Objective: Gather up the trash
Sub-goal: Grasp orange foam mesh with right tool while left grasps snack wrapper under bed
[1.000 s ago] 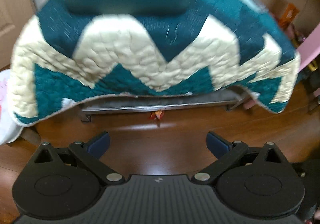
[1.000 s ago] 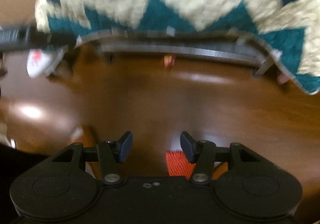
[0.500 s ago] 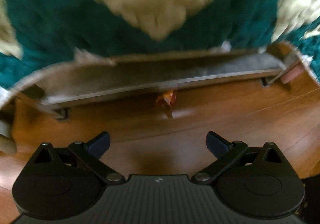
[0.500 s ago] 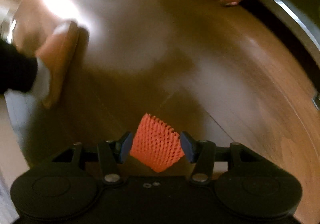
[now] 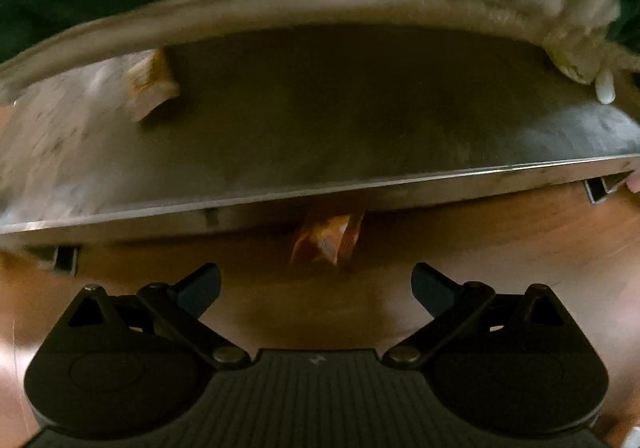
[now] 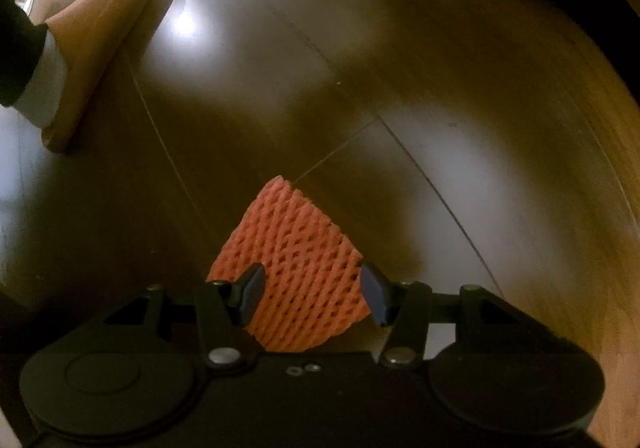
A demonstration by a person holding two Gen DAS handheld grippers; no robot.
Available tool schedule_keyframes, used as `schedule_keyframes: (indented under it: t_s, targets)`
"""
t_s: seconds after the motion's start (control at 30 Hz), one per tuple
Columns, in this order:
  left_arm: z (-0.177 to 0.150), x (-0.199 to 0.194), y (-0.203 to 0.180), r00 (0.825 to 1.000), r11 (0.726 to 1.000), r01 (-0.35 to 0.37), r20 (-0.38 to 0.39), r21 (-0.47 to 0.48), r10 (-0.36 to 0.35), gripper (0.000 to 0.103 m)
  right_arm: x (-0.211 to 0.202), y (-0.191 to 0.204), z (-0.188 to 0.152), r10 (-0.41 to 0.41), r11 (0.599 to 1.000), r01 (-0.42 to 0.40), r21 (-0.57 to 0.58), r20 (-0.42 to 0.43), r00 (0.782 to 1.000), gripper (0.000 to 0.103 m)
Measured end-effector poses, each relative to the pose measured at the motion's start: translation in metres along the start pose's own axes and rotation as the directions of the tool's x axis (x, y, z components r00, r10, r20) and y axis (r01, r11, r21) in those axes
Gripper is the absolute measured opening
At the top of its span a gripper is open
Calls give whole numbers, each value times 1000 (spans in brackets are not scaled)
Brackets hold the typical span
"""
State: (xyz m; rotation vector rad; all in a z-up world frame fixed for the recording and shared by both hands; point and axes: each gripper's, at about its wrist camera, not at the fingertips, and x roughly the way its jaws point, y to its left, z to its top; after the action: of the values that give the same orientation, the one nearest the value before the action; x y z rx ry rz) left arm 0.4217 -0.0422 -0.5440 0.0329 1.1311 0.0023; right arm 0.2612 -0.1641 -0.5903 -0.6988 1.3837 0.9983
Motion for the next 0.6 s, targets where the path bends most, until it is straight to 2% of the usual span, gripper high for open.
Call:
schedule_keyframes:
  t_s: [0.17, 0.3, 0.47, 0.57, 0.6]
  targets:
    - [-2, 15, -17, 999, 988, -17, 34, 155, 12, 93, 9, 12, 2, -43, 998, 43, -44, -1, 999, 53]
    - [-2, 25, -18, 1000, 989, -5, 8, 149, 4, 83, 11, 15, -4, -53, 997, 53, -54, -1, 999, 53]
    - [4, 35, -18, 1000, 988, 15, -13, 156, -14, 62, 8, 23, -2, -67, 996, 68, -53, 7, 998, 49]
    - [7, 38, -16, 999, 987, 35, -23, 157, -31, 50, 5, 28, -3, -63, 996, 63, -67, 11, 998, 40]
    - [7, 37, -15, 999, 987, 43, -22, 153, -40, 45, 4, 29, -3, -57, 996, 58, -65, 14, 998, 34]
